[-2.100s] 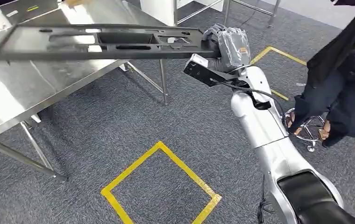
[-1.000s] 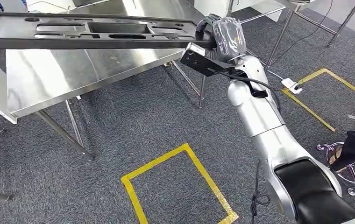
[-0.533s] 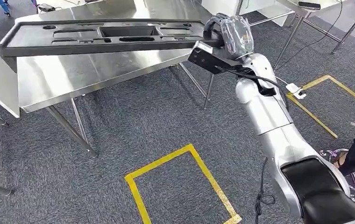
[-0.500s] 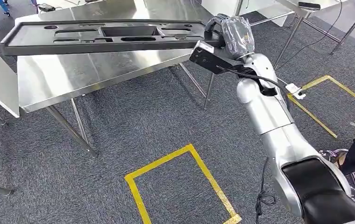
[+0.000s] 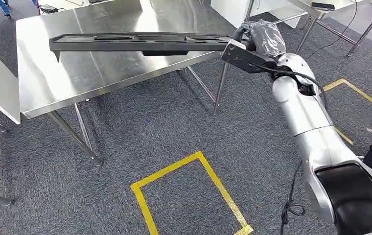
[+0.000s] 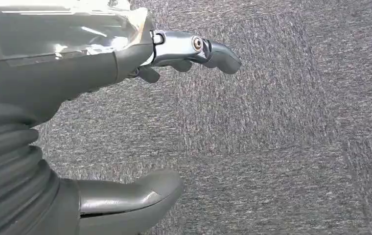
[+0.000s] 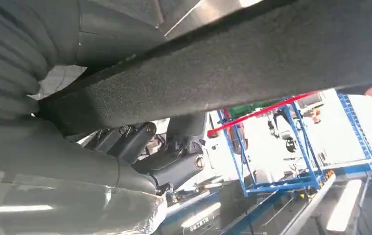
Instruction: Take the parts from the cabinet and place them on the table.
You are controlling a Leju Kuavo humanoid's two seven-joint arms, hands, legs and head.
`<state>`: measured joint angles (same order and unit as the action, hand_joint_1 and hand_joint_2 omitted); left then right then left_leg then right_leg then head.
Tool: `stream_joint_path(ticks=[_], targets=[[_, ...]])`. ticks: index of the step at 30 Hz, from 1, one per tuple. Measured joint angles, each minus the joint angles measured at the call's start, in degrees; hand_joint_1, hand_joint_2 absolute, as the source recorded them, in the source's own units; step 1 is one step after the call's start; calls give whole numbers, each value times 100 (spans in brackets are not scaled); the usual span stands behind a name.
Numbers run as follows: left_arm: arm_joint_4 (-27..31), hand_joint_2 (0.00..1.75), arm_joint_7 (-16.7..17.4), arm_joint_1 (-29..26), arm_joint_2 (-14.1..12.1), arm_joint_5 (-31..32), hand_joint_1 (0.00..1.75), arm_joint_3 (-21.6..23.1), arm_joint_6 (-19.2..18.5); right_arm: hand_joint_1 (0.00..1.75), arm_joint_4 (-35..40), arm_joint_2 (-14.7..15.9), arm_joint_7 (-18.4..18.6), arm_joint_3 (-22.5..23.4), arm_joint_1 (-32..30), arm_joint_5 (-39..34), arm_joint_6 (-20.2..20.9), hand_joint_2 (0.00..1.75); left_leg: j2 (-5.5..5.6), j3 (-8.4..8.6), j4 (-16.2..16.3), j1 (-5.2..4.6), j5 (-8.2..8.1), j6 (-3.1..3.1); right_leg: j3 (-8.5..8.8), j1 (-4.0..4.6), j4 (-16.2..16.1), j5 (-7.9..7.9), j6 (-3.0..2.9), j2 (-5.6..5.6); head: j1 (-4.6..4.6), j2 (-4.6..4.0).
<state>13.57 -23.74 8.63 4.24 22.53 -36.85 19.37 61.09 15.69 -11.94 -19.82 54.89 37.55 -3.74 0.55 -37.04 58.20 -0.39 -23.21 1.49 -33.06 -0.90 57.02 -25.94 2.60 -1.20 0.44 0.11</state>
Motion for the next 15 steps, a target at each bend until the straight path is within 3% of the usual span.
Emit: stream_joint_path(ticks=[2, 3, 5, 6, 7, 8, 9, 11, 12, 13, 15], targets=[[0, 175, 0, -2, -7, -15, 0, 0, 4, 175, -63, 26, -28, 11, 63, -24, 0, 175, -3, -19, 29, -25, -27, 26, 10, -25, -26, 13, 23, -2, 0, 0], [0, 175, -4, -9, -22, -33, 0, 0, 7, 175, -94, 24, -37, 9, 108, -33, 7, 175, -2, -20, 33, -17, -48, 88, 6, -112, -25, 12, 53, -6, -7, 0], [0, 175, -13, -26, -44, -37, 0, 0, 9, 175, -144, 22, -46, 0, 188, -39, 20, 175, -2, -15, 20, -14, -52, 119, 26, -97, -57, 15, 70, -6, -4, 0], [0, 175, -20, -33, -53, -37, 0, 0, 9, 175, -151, 22, -46, -2, 214, -41, 20, 175, -1, 74, -83, -5, -10, 159, 36, -49, -75, 7, 104, -2, -5, 0], [-2, 175, -28, -44, -41, -39, 0, 0, 9, 175, -166, 28, -48, -2, 227, -44, 20, 175, -3, 146, -174, 44, 36, 176, 1, -73, 41, -45, 87, 11, 7, 0], [-2, 175, -39, -42, -31, -37, 0, -2, 9, 175, -183, 28, -54, -4, 252, -52, 20, 175, -2, 178, -219, 52, 46, 225, -155, -68, 362, -217, 11, 46, 11, 0], [-2, 175, -39, -42, -39, -37, 0, 0, 9, 175, -203, 39, -63, -4, 267, -68, 20, 175, 1, 184, -219, 55, 45, 224, -406, -68, 827, -407, -42, 70, 18, 0], [-2, 175, -39, -57, -35, -46, 0, -2, 15, 175, -247, 48, -63, -9, 264, -85, 20, 175, 33, 180, -209, 54, 38, 221, -905, -63, 1727, -682, -54, 100, 17, 0], [-4, 175, -39, -69, -31, -46, 0, -2, 15, 175, -267, 46, -63, -15, 253, -85, 20, 175, 42, 184, -207, 55, 27, 206, -1013, -68, 1867, -669, -24, 100, 17, 0], [-7, 175, -39, -81, -26, -48, 0, -2, 15, 175, -284, 46, -63, -26, 252, -85, 20, 175, 59, 196, -205, 63, 15, 187, -970, -82, 1708, -558, 26, 99, 20, 0], [-13, 175, -42, -89, -13, -48, 0, -2, 15, 175, -304, 35, -70, -35, 269, -85, 20, 175, 85, 218, -146, 105, -39, 107, -514, -131, 717, -92, 177, 99, 20, 0]])
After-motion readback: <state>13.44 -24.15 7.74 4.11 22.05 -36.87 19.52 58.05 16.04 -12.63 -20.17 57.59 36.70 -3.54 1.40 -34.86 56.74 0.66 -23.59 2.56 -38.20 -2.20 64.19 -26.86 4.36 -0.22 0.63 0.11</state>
